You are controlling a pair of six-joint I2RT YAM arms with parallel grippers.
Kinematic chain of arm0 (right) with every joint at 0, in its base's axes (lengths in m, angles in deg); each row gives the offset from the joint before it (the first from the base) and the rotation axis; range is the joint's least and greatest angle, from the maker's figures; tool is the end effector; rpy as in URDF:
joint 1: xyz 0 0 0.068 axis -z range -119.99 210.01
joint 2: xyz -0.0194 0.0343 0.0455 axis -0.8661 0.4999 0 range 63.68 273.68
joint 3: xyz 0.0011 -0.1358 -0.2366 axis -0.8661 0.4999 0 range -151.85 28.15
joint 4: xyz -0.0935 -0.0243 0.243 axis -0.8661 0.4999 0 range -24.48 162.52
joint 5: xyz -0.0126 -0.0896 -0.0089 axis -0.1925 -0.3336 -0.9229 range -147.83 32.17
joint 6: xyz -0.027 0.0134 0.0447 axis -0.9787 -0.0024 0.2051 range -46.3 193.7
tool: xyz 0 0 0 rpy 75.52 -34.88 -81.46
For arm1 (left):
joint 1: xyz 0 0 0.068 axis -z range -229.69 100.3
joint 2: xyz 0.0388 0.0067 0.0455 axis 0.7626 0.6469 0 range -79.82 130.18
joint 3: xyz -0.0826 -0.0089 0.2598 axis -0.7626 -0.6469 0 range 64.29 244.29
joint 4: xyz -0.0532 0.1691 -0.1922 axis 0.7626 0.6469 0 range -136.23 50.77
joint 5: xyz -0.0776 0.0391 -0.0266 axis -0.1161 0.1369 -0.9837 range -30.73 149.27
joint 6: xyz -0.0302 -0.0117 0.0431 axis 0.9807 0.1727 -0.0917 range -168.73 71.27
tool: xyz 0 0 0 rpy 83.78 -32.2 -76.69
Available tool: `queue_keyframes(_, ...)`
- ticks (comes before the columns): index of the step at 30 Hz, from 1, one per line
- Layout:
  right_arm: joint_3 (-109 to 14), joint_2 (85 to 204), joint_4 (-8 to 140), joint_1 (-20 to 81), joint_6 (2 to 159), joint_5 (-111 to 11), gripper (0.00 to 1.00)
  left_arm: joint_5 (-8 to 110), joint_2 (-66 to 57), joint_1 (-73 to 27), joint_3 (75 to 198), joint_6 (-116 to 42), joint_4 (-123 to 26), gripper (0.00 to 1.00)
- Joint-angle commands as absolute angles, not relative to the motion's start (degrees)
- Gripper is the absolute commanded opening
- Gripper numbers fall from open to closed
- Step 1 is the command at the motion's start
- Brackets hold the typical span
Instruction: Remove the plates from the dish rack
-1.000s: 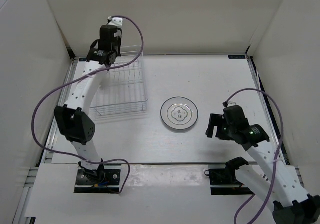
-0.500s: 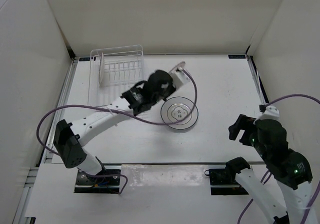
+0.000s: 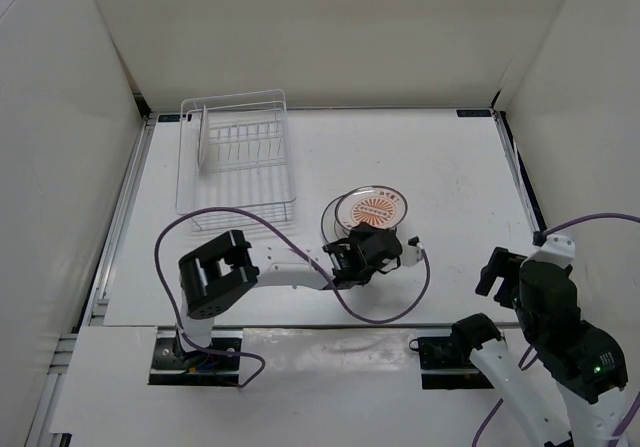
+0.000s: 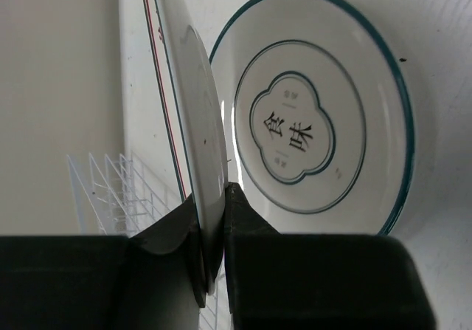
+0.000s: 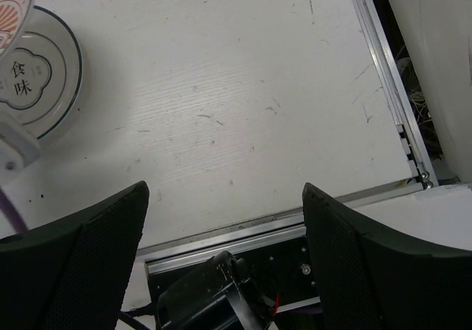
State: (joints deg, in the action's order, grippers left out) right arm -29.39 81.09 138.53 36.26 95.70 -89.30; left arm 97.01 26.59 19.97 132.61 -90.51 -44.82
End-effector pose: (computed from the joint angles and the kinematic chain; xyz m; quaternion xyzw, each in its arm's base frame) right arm 0.0115 -0.0152 0.3397 0.1167 0.8473 -0.0406 0.5165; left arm 0.1606 -0.3704 0.1978 0.6295 0.5960 0.1866 0.4622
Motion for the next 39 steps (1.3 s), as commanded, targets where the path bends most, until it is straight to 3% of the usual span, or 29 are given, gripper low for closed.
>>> queue_keyframes(1, -28.11, 78.63, 136.89, 36.28, 93.92, -91.32, 0.86, 104.44, 28.1, 20.97, 133.19, -98.19, -56.68, 0.1)
queue_keyframes(5, -27.58, 77.39, 136.1, 36.1, 94.0, -91.76, 0.86, 105.85, 33.89, 20.97, 135.65, -100.49, -59.5, 0.12)
queue_keyframes(9, -26.88, 77.39, 135.39, 36.36, 93.92, -92.11, 0.86, 107.0, 36.28, 21.67, 135.75, -100.06, -59.76, 0.23)
queue_keyframes(13, -25.47, 77.39, 133.47, 36.19, 93.65, -92.2, 0.86, 107.26, 37.16, 23.25, 135.66, -98.3, -57.75, 0.43)
queue_keyframes(22, -22.39, 78.18, 130.03, 36.28, 93.65, -91.32, 0.86, 110.95, 33.04, 25.71, 133.55, -93.04, -51.78, 0.69)
queue_keyframes(26, -18.37, 77.4, 127.49, 36.19, 94.27, -90.45, 0.86, 112.44, 30.49, 26.68, 133.11, -90.13, -46.87, 0.87)
queue_keyframes(27, -16.7, 77.13, 125.39, 36.28, 93.31, -89.92, 0.86, 112.88, 29.96, 26.86, 133.29, -89.78, -46.41, 1.0)
queue_keyframes(35, -15.8, 76.95, 125.02, 36.28, 93.3, -89.74, 0.86, 106.3, 24.95, 23.52, 147.06, -74.52, -19.97, 1.0)
queue_keyframes(36, -15.89, 77.13, 124.76, 36.19, 93.21, -89.74, 0.86, 105.34, 23.81, 21.43, 150.91, -72.92, -11.34, 1.0)
queue_keyframes(39, -15.71, 77.31, 125.02, 36.19, 93.48, -89.91, 0.86, 94.3, 21.36, 16.25, 161.02, -60.39, 0.38, 1.0)
